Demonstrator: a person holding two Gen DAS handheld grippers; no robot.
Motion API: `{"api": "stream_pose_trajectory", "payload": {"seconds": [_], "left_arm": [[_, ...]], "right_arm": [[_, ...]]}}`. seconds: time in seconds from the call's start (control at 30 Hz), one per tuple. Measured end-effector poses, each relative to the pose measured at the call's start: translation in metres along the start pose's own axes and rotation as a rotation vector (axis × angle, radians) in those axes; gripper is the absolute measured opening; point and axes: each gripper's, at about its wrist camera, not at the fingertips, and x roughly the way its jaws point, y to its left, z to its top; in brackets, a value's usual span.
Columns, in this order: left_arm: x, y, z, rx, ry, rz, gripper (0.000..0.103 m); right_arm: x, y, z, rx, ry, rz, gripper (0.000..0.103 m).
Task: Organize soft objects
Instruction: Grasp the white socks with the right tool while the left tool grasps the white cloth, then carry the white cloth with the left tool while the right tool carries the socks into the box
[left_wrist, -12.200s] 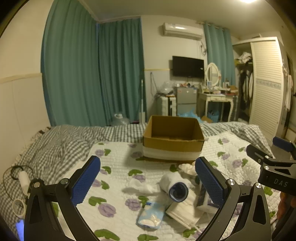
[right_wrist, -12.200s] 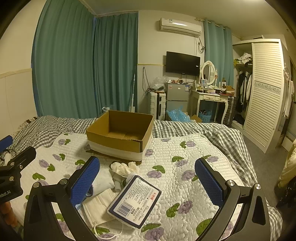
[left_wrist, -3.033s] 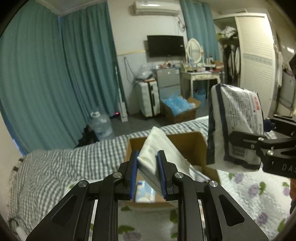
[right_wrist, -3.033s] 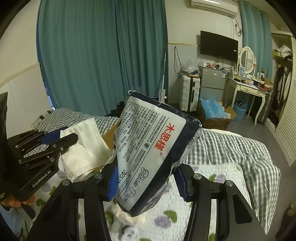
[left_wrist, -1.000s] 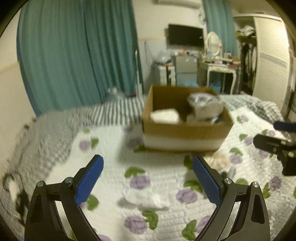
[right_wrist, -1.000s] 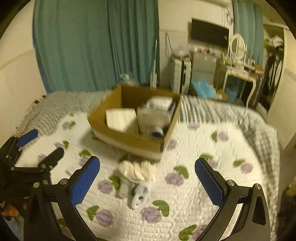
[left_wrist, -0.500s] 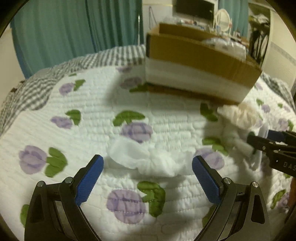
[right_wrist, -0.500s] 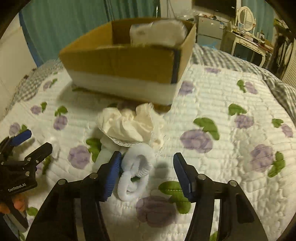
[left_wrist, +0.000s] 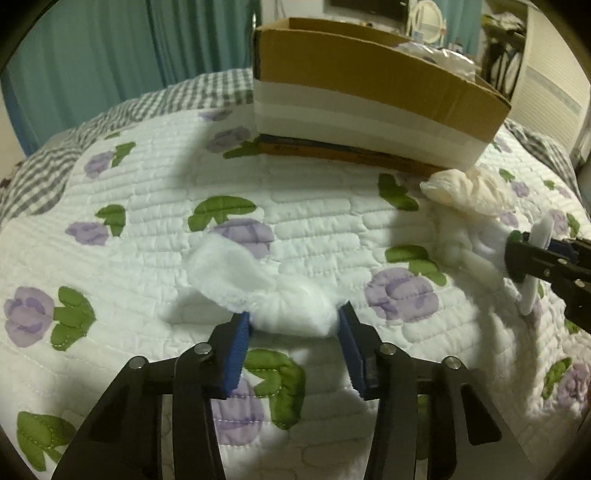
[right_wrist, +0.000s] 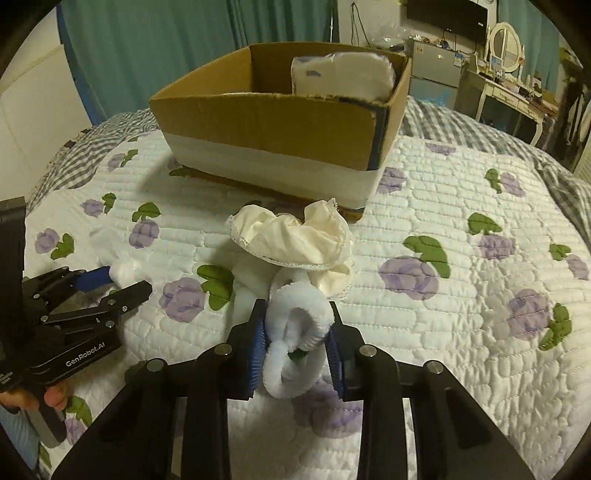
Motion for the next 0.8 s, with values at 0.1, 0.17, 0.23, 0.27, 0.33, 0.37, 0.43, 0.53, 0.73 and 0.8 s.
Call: {"api": "stream_pose_trajectory", "payload": {"seconds": [0.1,0.17,0.23,0.27,0.33,0.37,0.43,0.53,0.73,0.8], "left_arm": [[-0.012,-0.002,-0.002,0.010,-0.026,-0.013,0.039],[-0.025,-0.008,0.001,0.037,-0.057,-0.027,0.039],[-0.035,-0.013,0.001,0.050,-0.067,-0.046,0.039],[-0.041,-0.016,0.002,0.058,-0.069,-0.050,0.039],[-0.051,-0.020,0.003,0.076,-0.080,-0.042,0.039],[-0.059,-0.024,0.002,0.083,-0.089,-0.039,0.039],[-0.068,-0.024,0.003,0.082,-0.105,-0.047,0.039],[-0.085,-0.027,0.005,0.080,-0.130,-0.058,0.039],[-0.121,-0.028,0.020,0.083,-0.196,-0.065,0.039],[-0.133,-0.027,0.028,0.086,-0.222,-0.064,0.039]], "right_arm": [[-0.007,0.002,-0.001,-0.003,-0.008,-0.008,0.029],[-0.015,0.002,-0.003,-0.004,-0.018,-0.010,0.029],[-0.024,0.002,-0.004,-0.003,-0.032,-0.015,0.029],[-0.030,0.002,-0.005,-0.002,-0.040,-0.016,0.029],[-0.040,0.003,-0.006,0.001,-0.053,-0.013,0.029],[-0.046,0.005,-0.006,0.001,-0.062,-0.009,0.029],[-0.058,0.007,-0.008,0.000,-0.079,-0.007,0.029],[-0.075,0.010,-0.011,0.002,-0.103,-0.002,0.029],[-0.108,0.016,-0.008,-0.008,-0.164,0.003,0.029],[-0.124,0.019,-0.002,-0.013,-0.197,0.017,0.029]]}}
